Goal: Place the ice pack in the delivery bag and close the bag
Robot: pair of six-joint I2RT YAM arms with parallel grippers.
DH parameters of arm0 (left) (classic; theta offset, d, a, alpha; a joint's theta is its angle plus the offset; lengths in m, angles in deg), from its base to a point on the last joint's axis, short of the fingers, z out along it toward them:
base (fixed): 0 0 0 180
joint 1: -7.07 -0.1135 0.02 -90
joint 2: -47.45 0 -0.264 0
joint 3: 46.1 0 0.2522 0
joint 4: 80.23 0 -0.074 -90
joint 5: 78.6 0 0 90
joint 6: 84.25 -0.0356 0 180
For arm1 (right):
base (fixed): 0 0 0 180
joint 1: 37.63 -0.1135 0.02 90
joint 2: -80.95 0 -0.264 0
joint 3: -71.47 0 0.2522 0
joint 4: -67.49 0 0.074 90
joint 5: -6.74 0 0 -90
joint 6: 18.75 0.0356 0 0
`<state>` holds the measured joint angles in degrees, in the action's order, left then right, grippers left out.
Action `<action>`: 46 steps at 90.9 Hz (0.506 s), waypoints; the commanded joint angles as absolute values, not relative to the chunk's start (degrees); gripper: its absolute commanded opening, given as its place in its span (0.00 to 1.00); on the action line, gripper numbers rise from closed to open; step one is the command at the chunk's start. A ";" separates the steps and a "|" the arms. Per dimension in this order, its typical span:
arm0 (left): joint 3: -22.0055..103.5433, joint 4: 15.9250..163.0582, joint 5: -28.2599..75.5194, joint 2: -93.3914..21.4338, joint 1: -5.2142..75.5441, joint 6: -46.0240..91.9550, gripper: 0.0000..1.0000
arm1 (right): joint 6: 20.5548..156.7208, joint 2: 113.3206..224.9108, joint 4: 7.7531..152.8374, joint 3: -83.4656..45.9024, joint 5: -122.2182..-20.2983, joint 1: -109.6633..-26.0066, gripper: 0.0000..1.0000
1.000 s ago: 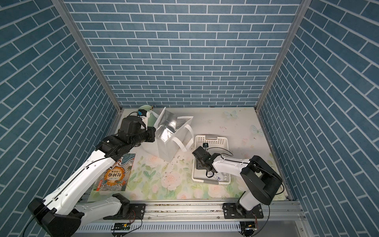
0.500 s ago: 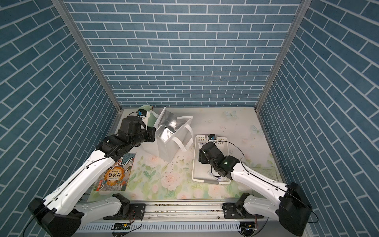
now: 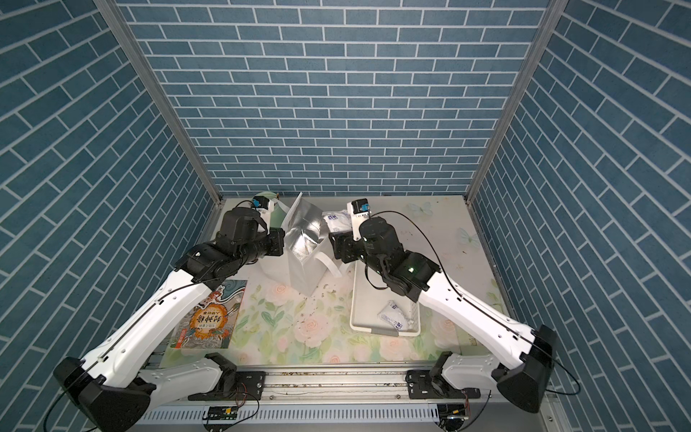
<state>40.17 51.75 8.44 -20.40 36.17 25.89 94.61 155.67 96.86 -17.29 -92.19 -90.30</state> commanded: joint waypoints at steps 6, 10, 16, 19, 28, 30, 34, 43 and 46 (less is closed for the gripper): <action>43.95 51.44 9.97 -20.55 35.93 25.60 0.00 | 87.94 165.77 99.01 -28.56 -90.00 -90.85 0.00; 44.18 51.59 10.27 -20.60 35.97 25.68 0.00 | 87.51 168.96 100.07 -31.44 -90.30 -90.81 0.00; 44.30 51.65 10.44 -20.71 35.89 25.66 0.00 | 87.20 172.68 101.79 -34.99 -90.15 -90.76 0.00; 44.26 51.74 10.47 -20.77 35.88 25.79 0.00 | 87.17 174.64 102.63 -36.95 -90.19 -90.79 0.00; 44.00 51.80 10.92 -21.16 35.97 25.88 0.00 | 87.29 179.68 106.14 -41.66 -90.80 -90.81 0.00; 43.97 51.75 11.02 -21.23 35.87 25.87 0.00 | 87.33 180.41 106.76 -42.21 -90.83 -90.85 0.00; 43.88 51.73 10.96 -21.34 35.92 25.92 0.00 | 87.34 181.37 107.43 -42.59 -90.47 -90.80 0.00; 43.73 51.89 10.52 -21.56 35.89 25.91 0.00 | 87.24 181.65 106.32 -40.51 -89.29 -90.82 0.00; 43.84 51.86 10.35 -21.64 35.86 25.88 0.00 | 87.25 181.64 105.96 -39.75 -88.88 -90.79 0.00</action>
<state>42.82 51.14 10.43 -21.24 36.17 25.89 88.79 182.36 105.91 -40.09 -90.09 -90.73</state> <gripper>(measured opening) 0.075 0.720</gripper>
